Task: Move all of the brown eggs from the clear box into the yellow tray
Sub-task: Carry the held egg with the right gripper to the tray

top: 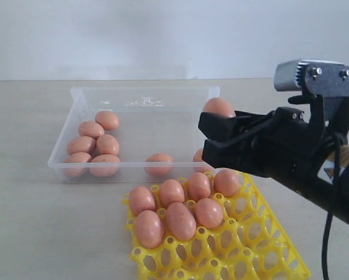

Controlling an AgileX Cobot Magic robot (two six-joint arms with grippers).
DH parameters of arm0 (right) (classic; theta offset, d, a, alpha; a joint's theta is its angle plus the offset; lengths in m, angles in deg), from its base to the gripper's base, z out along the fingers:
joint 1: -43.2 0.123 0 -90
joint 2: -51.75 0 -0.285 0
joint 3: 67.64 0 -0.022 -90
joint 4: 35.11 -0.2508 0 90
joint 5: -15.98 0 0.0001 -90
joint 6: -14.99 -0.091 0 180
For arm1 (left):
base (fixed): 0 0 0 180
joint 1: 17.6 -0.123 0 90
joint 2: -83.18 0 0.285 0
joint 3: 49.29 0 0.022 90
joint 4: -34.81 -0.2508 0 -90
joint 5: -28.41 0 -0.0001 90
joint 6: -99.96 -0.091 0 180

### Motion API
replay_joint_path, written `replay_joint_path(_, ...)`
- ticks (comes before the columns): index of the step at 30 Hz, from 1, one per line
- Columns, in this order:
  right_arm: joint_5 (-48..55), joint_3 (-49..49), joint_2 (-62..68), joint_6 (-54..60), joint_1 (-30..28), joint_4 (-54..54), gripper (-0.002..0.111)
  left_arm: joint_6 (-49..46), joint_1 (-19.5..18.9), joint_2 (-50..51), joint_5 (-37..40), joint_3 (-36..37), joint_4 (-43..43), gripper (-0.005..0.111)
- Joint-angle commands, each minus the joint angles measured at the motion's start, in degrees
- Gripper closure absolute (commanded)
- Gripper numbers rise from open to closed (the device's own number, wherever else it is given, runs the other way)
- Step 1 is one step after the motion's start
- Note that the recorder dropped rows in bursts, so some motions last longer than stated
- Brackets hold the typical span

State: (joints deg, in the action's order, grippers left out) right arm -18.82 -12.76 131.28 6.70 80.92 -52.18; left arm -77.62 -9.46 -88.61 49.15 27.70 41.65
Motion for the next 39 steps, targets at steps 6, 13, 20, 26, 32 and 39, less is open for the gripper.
replay_joint_path(6, -19.1, 11.8, -0.4, -17.1, 0.0, 3.4, 0.108, -0.2, 0.1, 0.2, -0.4, 0.2, -0.2, 0.103)
replay_joint_path(13, -16.4, 13.0, 1.0, -13.1, -0.2, 3.3, 0.108, -0.2, 0.1, 0.2, -0.4, 0.2, -0.2, 0.103)
replay_joint_path(20, -16.5, 12.9, 0.9, -16.4, -12.4, 7.9, 0.108, -0.2, 0.1, 0.2, -0.4, 0.2, -0.2, 0.103)
replay_joint_path(26, -10.9, 6.2, 0.9, -29.1, -25.3, 33.3, 0.108, -0.2, 0.1, 0.2, -0.4, 0.2, -0.2, 0.103)
replay_joint_path(32, -12.1, -1.7, 0.9, -46.9, -27.8, 63.1, 0.108, -0.2, 0.1, 0.2, -0.4, 0.2, -0.2, 0.103)
replay_joint_path(39, -24.0, -2.3, 0.9, -56.1, -27.8, 82.0, 0.108, -0.2, 0.1, 0.2, -0.4, 0.2, -0.2, 0.103)
